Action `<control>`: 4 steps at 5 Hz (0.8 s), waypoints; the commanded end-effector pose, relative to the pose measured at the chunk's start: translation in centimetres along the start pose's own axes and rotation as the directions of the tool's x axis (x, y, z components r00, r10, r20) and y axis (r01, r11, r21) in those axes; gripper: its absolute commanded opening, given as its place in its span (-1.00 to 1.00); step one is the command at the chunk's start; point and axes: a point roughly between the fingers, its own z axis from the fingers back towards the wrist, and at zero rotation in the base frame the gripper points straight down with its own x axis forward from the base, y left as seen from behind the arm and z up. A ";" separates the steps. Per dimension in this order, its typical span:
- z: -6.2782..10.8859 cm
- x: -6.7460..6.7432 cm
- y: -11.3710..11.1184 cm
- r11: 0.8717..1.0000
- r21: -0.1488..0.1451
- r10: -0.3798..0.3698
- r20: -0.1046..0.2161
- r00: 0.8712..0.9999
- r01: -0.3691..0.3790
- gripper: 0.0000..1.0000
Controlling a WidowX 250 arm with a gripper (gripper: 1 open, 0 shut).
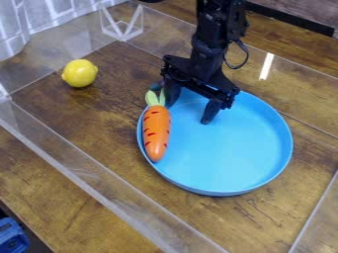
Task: Move the carrot to the right side
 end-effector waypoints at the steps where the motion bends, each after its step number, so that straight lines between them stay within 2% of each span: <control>1: 0.5 -0.1 -0.9 0.998 -0.010 -0.067 0.022 0.997 0.068 1.00; 4: -1.9 0.2 -0.5 0.998 -0.001 -0.062 -0.020 0.998 0.062 1.00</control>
